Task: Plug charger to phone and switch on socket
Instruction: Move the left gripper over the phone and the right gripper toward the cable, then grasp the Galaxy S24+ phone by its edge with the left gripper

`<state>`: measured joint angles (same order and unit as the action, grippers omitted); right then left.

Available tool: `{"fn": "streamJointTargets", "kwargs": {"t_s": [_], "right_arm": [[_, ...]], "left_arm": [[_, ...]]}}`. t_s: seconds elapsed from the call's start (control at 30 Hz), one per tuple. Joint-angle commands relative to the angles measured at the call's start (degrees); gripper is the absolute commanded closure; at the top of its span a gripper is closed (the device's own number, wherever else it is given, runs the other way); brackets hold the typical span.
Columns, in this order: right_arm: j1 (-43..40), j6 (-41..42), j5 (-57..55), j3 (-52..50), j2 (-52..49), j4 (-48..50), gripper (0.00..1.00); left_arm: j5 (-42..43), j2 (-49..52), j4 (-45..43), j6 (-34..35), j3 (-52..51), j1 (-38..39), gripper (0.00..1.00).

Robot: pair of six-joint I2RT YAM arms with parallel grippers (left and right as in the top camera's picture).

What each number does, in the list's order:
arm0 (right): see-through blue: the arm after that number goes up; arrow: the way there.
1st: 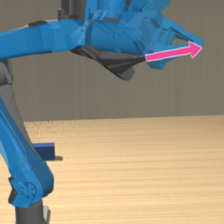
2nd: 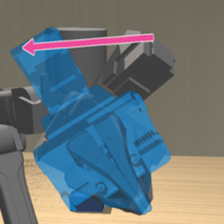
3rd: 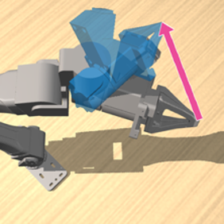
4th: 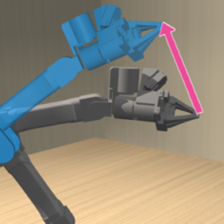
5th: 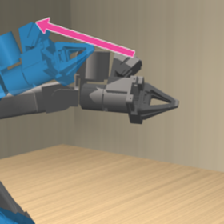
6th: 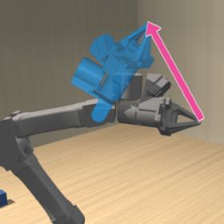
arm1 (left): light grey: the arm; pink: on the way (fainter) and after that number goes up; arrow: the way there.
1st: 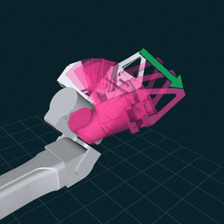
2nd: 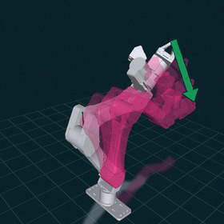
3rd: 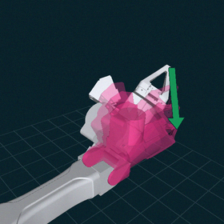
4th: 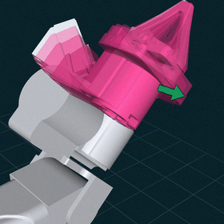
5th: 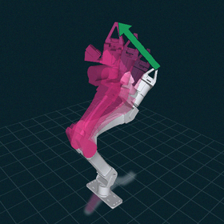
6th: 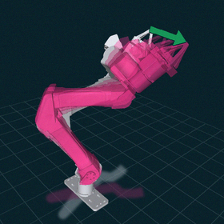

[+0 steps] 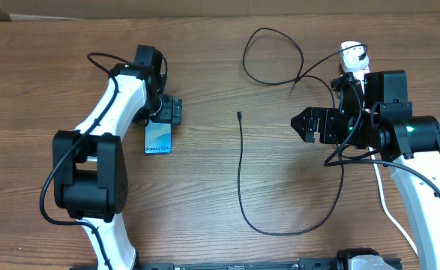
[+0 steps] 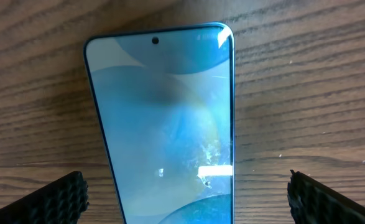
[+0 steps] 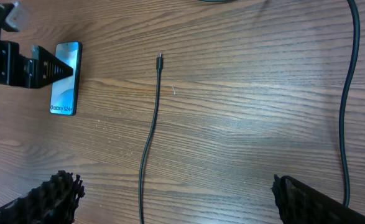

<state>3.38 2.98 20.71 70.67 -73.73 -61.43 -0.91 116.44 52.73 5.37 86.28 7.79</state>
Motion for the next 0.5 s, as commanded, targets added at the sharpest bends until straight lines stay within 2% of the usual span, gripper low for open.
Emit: {"fn": "streamJointTargets", "kwargs": {"t_s": [0.0,0.27,0.47], "right_arm": [[-0.13,-0.09,-0.09,1.4,0.04,0.22,0.0],[-0.13,-0.07,-0.09,1.4,0.04,-0.24,0.0],[-0.13,-0.09,-0.31,1.33,0.02,-0.66,0.0]], "left_arm": [[0.31,0.92,-0.35,-2.23,-0.55,0.0,0.02],[0.33,3.52,-2.32,-1.31,-0.52,-0.26,0.02],[0.2,6.67,-1.55,0.13,-0.52,-0.26,0.06]]}}
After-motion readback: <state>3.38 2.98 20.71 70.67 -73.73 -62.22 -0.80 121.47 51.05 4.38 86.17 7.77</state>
